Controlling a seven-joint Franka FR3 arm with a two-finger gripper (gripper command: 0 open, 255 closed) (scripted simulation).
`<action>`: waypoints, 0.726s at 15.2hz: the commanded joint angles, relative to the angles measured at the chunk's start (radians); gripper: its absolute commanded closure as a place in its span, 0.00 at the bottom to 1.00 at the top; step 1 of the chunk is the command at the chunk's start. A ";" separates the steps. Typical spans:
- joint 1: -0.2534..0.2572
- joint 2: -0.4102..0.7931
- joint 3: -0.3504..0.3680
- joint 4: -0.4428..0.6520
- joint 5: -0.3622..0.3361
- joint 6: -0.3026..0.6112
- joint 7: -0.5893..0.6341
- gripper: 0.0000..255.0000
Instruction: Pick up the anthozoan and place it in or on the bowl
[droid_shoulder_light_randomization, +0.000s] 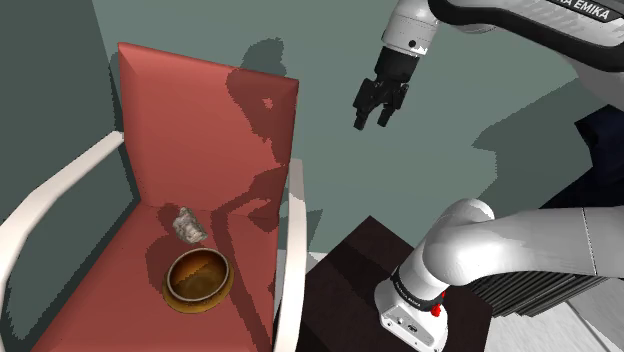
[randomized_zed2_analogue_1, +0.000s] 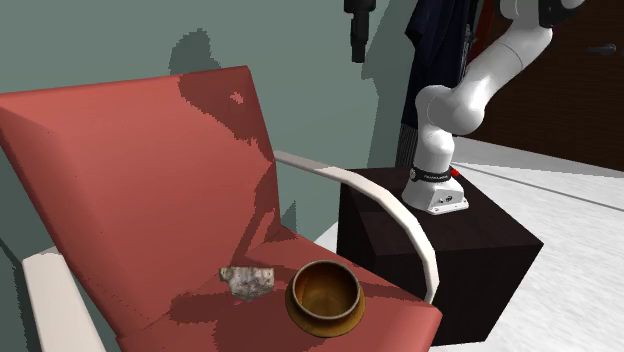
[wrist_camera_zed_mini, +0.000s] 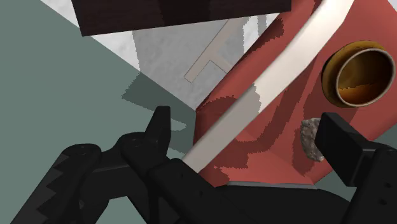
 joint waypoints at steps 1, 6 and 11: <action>0.000 0.000 0.000 0.000 0.000 0.000 0.000 0.00; 0.020 0.099 0.092 -0.031 0.023 0.130 0.067 0.00; 0.034 0.228 0.183 -0.029 0.028 0.256 0.138 0.00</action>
